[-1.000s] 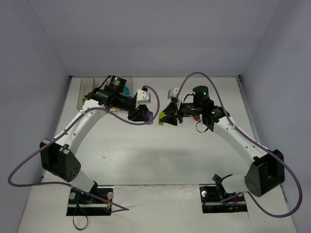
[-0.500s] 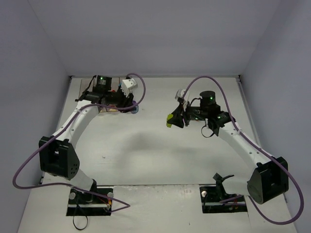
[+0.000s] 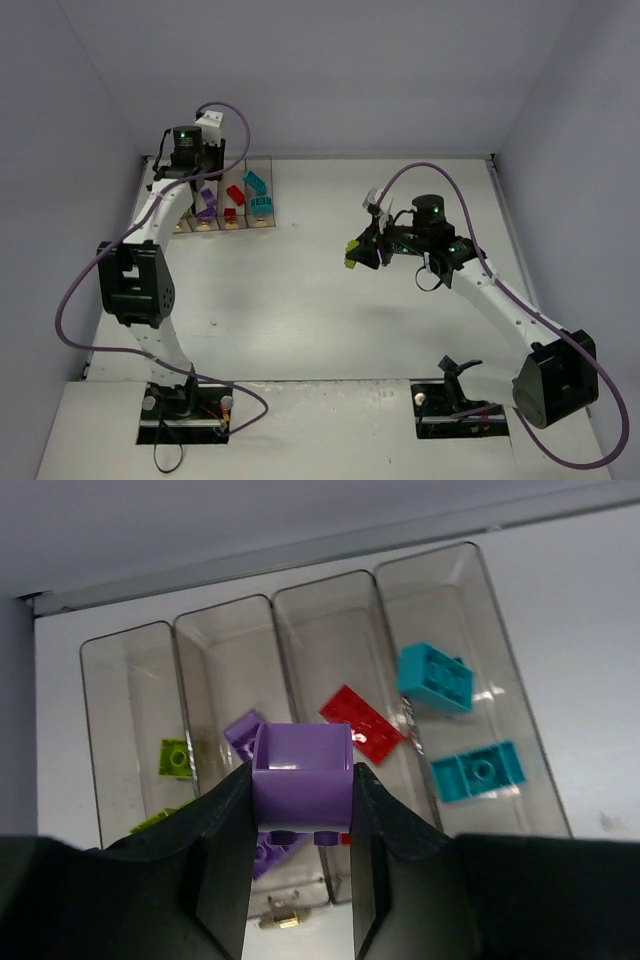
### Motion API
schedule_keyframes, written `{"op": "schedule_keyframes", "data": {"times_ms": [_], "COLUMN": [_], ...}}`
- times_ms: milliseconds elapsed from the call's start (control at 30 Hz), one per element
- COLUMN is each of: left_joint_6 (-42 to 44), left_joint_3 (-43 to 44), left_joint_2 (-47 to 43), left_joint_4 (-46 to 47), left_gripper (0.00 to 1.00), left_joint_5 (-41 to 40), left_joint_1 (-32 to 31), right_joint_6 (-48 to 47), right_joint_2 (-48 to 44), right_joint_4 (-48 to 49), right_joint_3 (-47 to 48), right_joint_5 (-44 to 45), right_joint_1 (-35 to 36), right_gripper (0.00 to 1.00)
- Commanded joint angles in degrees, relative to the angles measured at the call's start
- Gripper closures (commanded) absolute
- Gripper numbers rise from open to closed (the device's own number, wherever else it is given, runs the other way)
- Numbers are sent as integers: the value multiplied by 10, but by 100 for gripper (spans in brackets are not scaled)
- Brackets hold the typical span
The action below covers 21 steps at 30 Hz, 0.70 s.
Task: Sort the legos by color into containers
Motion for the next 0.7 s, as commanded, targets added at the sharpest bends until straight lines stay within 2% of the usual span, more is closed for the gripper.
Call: {"op": "schedule_keyframes", "data": {"times_ms": [0, 67, 400, 667], "left_joint_6": [-25, -26, -42, -56], "left_joint_3": [56, 81, 195, 233], "left_joint_2": [27, 45, 161, 212], "left_joint_4": [55, 61, 48, 38], "left_gripper": [93, 89, 87, 80], "left_joint_5": [-39, -40, -46, -29], "left_joint_1": [12, 17, 43, 66], "right_joint_6": [14, 19, 34, 45], "right_joint_2": [-21, -21, -23, -19], "right_joint_4": [42, 42, 41, 40], "right_joint_3": [-6, -8, -18, -18], "right_joint_5": [-2, -4, 1, 14], "right_joint_1": [4, 6, 6, 7], "right_gripper": [100, 100, 99, 99]}}
